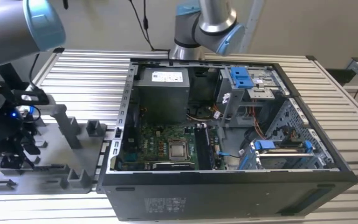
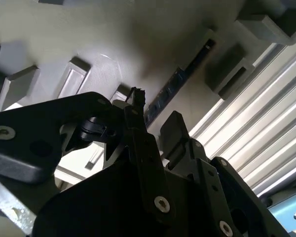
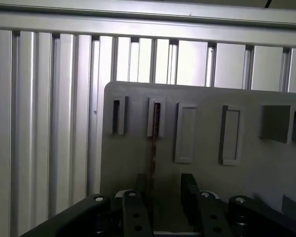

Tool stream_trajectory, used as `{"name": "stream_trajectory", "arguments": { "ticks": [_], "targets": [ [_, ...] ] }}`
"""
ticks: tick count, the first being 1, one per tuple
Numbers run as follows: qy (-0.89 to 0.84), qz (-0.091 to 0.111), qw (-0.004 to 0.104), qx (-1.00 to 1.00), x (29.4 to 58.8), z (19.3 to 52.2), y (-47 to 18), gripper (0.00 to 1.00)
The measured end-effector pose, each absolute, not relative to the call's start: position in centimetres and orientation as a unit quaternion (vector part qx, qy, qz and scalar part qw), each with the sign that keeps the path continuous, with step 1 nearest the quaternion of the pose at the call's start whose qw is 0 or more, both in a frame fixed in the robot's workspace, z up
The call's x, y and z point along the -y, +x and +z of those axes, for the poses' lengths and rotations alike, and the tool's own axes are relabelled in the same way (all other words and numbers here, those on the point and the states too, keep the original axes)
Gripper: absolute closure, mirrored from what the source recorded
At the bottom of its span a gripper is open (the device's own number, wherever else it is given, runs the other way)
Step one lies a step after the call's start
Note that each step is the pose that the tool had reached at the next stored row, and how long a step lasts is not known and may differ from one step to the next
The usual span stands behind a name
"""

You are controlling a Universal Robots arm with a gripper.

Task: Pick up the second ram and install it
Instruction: 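Pick up the second ram and move it above second insertion slot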

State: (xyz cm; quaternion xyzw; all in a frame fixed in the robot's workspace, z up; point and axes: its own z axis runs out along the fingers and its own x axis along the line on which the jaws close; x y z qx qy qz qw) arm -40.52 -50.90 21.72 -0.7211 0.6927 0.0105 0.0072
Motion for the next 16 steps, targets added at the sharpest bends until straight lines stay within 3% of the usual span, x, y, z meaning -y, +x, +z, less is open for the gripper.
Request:
{"name": "stream_trajectory", "arguments": {
  "ticks": [16],
  "targets": [
    [-0.723, 0.01, 0.007, -0.69, 51.6, 19.8, -40.6, 0.58]
  ]
}}
